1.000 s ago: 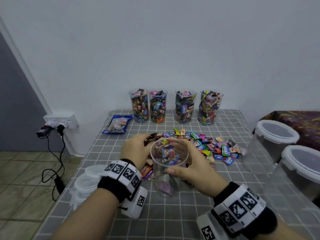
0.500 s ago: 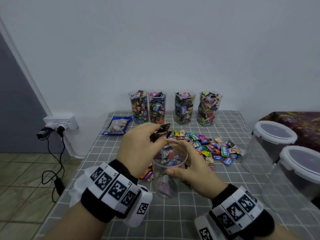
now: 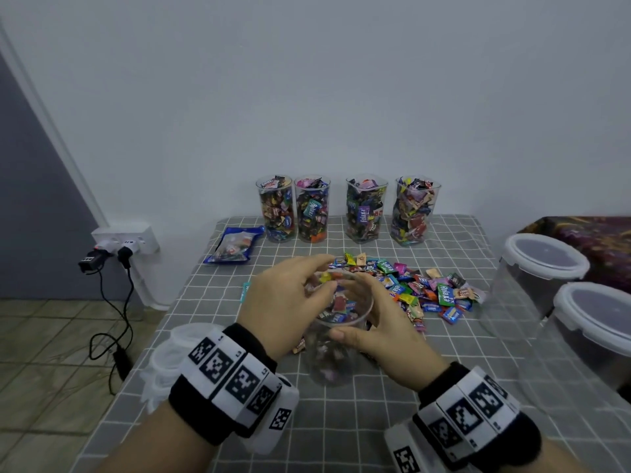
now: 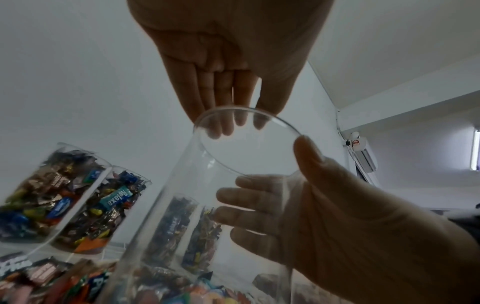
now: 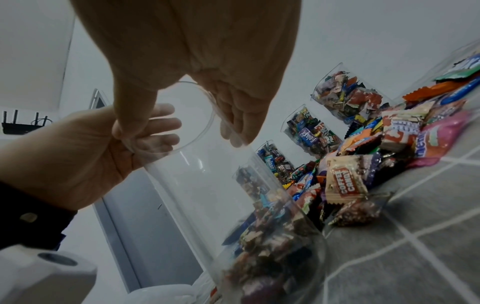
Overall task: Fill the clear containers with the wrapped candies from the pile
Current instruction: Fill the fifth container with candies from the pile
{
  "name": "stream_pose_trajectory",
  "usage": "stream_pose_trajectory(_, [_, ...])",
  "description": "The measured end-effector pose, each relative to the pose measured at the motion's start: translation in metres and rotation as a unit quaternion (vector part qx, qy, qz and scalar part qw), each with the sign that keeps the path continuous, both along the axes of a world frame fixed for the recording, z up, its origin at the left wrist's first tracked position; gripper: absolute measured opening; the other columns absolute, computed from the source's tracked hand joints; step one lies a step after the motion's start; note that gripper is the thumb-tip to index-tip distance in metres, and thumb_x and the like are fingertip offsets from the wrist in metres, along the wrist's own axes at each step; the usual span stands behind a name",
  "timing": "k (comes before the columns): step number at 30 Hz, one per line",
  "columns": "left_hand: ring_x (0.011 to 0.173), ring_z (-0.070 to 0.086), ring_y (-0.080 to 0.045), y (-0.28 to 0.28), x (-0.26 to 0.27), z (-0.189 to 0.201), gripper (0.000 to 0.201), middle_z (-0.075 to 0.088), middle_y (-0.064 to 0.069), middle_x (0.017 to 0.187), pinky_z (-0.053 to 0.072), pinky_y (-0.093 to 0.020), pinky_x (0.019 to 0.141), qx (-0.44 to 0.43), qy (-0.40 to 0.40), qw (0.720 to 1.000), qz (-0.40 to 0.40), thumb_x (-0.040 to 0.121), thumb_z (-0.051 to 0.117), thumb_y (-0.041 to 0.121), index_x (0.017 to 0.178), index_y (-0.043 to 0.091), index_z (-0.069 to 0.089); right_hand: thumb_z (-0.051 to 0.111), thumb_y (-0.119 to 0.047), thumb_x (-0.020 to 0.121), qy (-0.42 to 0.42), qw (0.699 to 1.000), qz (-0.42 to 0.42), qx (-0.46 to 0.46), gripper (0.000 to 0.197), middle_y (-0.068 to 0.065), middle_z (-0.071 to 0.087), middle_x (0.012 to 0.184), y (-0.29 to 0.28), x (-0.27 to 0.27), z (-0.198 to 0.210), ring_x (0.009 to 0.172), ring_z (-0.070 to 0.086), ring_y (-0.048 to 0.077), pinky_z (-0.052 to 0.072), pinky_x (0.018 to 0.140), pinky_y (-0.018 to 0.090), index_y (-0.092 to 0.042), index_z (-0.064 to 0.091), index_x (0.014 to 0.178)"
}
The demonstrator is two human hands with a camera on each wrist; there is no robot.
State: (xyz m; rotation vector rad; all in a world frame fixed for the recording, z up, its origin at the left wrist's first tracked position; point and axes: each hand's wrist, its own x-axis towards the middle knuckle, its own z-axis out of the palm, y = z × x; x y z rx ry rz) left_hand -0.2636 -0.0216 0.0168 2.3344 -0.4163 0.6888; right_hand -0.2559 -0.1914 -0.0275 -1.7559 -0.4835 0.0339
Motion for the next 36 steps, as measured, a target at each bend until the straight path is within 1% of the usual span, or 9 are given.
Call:
stream_pose_trajectory(5, [0.091,0.06,0.003,0.007,0.012,0.0,0.025,0.063,0.021,0.096,0.049,-0.02,0.082,-0.189,0.043,0.981,0.007,0.089,0.061,0.021,0.106,0.039,0.059,0.081,-0.022,0.071,0.026,0.998,0.013,-0.056,0.074,-0.032,0.053,0.118,-0.006,0.002,0.002,0.111,0.048,-0.015,0.039,0.088,0.005,-0.044,0.034,0.123])
stream_pose_trajectory(8, [0.097,0.059,-0.006,0.019,0.032,-0.006,0.03,0.062,0.015,0.1,0.049,-0.035,0.093,-0.251,0.099,0.962,0.045,0.088,0.061,0.015,0.108,0.037,0.055,0.077,-0.014,0.074,0.036,0.987,0.066,-0.142,0.078,-0.03,0.048,0.123,-0.014,0.006,0.003,0.111,0.045,-0.018,0.036,0.086,0.001,-0.048,0.031,0.127])
stream_pose_trajectory(12, [0.115,0.052,-0.016,0.031,0.053,-0.018,0.048,0.055,0.004,0.13,0.043,-0.038,0.101,-0.114,0.218,0.964,0.101,0.087,0.063,0.021,0.133,0.023,0.048,0.071,-0.018,0.078,0.045,0.952,0.068,-0.294,0.077,-0.014,0.043,0.132,-0.025,0.022,0.006,0.114,0.045,0.004,0.038,0.091,0.018,-0.028,0.03,0.142])
stream_pose_trajectory(15, [0.125,0.047,-0.021,0.033,0.068,-0.032,0.067,0.043,0.0,0.144,0.04,-0.04,0.103,0.016,0.283,0.953,0.104,0.082,0.069,0.033,0.141,0.025,0.038,0.067,-0.028,0.077,0.017,0.913,0.015,-0.408,0.086,0.002,0.028,0.152,-0.029,0.043,0.004,0.137,0.029,0.018,0.03,0.111,0.034,-0.017,0.021,0.149])
stream_pose_trajectory(18, [0.129,0.041,-0.023,0.033,0.081,-0.051,0.076,0.038,-0.004,0.145,0.037,-0.038,0.105,0.091,0.337,0.933,0.083,0.079,0.072,0.037,0.144,0.026,0.033,0.063,-0.031,0.083,0.014,0.873,-0.006,-0.488,0.088,0.001,0.009,0.158,-0.028,0.056,0.004,0.144,0.011,0.02,0.022,0.115,0.038,-0.018,0.009,0.151])
stream_pose_trajectory(24, [0.135,0.032,-0.026,0.032,0.101,-0.079,0.085,0.026,-0.003,0.152,0.032,-0.046,0.109,0.156,0.35,0.922,0.047,0.07,0.072,0.051,0.143,0.033,0.033,0.066,-0.048,0.081,0.033,0.826,-0.031,-0.561,0.097,0.001,0.001,0.159,-0.02,0.072,-0.007,0.145,0.004,0.025,0.029,0.111,0.049,-0.022,0.004,0.151])
stream_pose_trajectory(28, [0.137,0.029,-0.029,0.028,0.109,-0.09,0.088,0.02,-0.003,0.154,0.034,-0.052,0.107,0.195,0.359,0.912,0.034,0.057,0.055,0.074,0.138,0.051,0.027,0.064,-0.06,0.078,0.048,0.797,-0.027,-0.601,0.104,0.003,-0.003,0.159,-0.013,0.076,-0.016,0.146,0.001,0.027,0.03,0.111,0.051,-0.026,-0.002,0.151])
stream_pose_trajectory(34, [0.134,0.036,-0.029,0.028,0.117,-0.097,0.06,0.017,-0.002,0.156,0.039,-0.047,0.104,0.267,0.369,0.89,0.018,0.088,0.052,0.044,0.144,0.037,0.03,0.057,-0.065,0.08,0.033,0.787,-0.01,-0.617,0.096,0.007,0.006,0.158,-0.006,0.08,-0.022,0.145,0.009,0.028,0.028,0.11,0.047,-0.029,0.003,0.151])
stream_pose_trajectory(36, [0.133,0.037,-0.027,0.028,0.116,-0.097,0.056,0.022,0.002,0.154,0.039,-0.045,0.104,0.272,0.35,0.897,0.009,0.089,0.051,0.044,0.142,0.04,0.032,0.054,-0.063,0.082,0.021,0.787,-0.019,-0.617,0.088,0.008,0.018,0.155,-0.004,0.081,-0.024,0.142,0.02,0.03,0.033,0.107,0.046,-0.029,0.01,0.151])
